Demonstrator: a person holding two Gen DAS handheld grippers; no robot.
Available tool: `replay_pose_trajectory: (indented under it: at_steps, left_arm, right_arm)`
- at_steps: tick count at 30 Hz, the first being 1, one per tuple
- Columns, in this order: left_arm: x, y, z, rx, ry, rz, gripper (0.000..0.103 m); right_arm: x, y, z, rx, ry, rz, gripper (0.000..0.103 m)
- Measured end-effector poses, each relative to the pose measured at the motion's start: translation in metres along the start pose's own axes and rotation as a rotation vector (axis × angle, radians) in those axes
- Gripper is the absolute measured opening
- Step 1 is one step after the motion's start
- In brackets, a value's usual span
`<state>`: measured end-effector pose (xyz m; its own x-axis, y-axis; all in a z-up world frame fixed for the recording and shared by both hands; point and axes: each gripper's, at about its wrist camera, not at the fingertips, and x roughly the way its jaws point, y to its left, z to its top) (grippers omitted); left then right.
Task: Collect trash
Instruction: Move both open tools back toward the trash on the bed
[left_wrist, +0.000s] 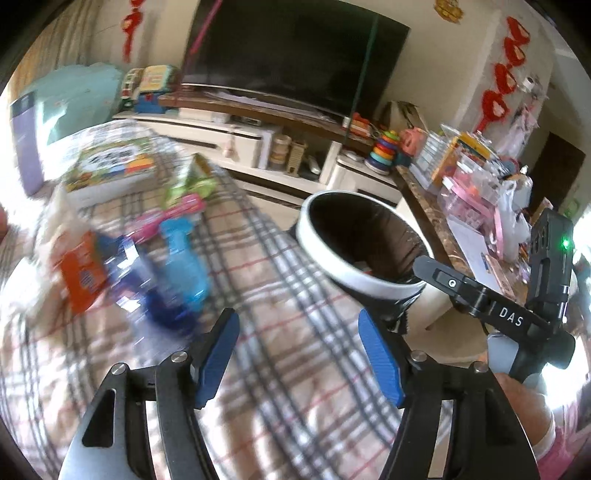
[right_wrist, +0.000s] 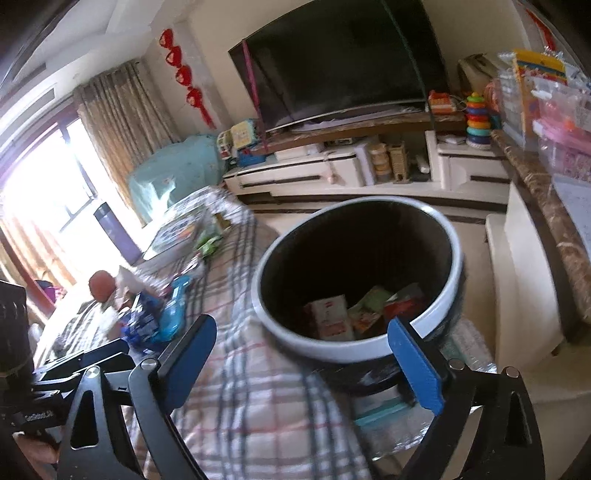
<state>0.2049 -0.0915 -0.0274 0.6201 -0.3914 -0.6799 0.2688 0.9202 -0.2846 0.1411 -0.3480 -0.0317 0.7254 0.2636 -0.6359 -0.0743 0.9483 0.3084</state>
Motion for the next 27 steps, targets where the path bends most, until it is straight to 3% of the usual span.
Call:
replay_pose_trajectory:
  at_steps: [7,15,27]
  left_arm:
    - [-0.039,0.039,-0.03,-0.098,0.001,0.059,0.066]
    - [-0.075,0.079,-0.043,-0.204,-0.014,0.128,0.066]
    - [-0.081,0.119,-0.044,-0.305,-0.005,0.232,0.067]
  right_arm:
    - [0.011,0.033,-0.018,-0.031,0.056,0.037,0.096]
    - [0.022,0.077,-0.038,-0.11,0.074,0.096,0.096]
    - [0.044,0.128,-0.057,-0.229,0.103,0.168,0.095]
